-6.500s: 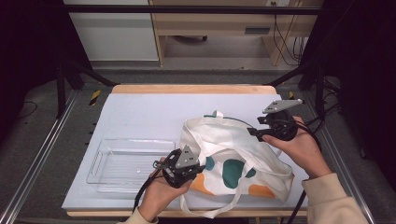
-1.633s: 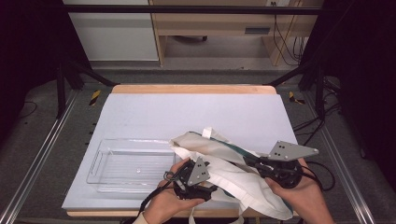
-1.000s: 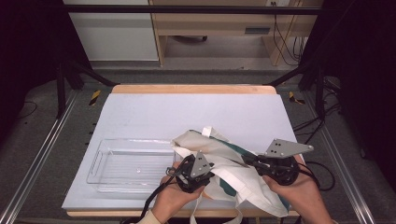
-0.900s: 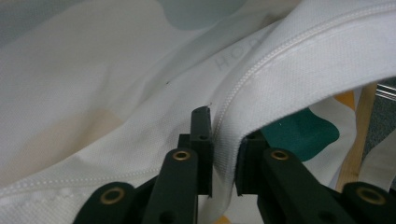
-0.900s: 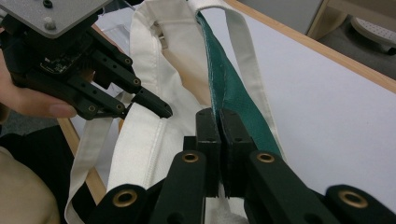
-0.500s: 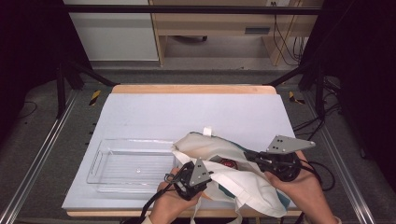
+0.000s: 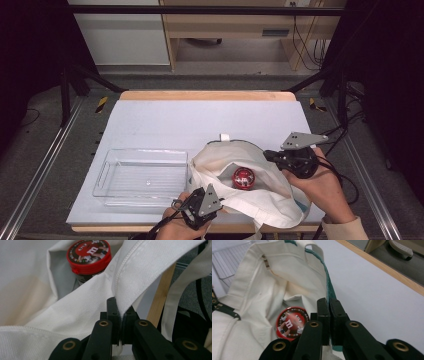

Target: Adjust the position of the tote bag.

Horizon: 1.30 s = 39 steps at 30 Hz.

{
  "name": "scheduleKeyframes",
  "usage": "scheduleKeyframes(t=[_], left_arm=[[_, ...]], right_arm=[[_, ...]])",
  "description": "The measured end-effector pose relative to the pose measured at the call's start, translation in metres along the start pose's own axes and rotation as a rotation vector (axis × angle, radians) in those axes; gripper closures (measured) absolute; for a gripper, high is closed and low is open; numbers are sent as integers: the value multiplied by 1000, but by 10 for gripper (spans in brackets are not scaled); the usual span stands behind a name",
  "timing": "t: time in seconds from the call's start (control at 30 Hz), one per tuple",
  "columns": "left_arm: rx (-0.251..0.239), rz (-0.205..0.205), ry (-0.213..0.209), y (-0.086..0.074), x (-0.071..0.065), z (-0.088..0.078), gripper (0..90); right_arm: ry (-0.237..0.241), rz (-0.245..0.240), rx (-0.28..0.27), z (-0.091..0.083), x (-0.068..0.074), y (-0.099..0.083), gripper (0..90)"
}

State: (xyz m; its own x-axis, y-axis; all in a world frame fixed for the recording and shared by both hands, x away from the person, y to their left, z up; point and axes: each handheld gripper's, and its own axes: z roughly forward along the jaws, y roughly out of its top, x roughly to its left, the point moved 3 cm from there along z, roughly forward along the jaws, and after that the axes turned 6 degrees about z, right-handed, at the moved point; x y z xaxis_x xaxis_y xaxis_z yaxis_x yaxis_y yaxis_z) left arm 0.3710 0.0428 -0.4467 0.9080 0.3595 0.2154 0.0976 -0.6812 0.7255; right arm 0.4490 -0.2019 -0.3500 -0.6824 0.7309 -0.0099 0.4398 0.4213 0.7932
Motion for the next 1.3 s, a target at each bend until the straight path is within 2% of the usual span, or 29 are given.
scheduleKeyframes(t=[0.37,0.7,1.03,1.3], left_arm=[[38,14,-23,-16,-14,1,878],[65,23,-34,-21,-18,3,878],[86,28,-49,-26,-21,6,878],[93,26,-48,-28,-20,6,878]], right_arm=[[-38,43,6,6,-22,-7,883],[-81,90,37,20,-45,-15,883],[-97,157,58,31,-64,-38,882],[-103,196,89,38,-70,-52,882]])
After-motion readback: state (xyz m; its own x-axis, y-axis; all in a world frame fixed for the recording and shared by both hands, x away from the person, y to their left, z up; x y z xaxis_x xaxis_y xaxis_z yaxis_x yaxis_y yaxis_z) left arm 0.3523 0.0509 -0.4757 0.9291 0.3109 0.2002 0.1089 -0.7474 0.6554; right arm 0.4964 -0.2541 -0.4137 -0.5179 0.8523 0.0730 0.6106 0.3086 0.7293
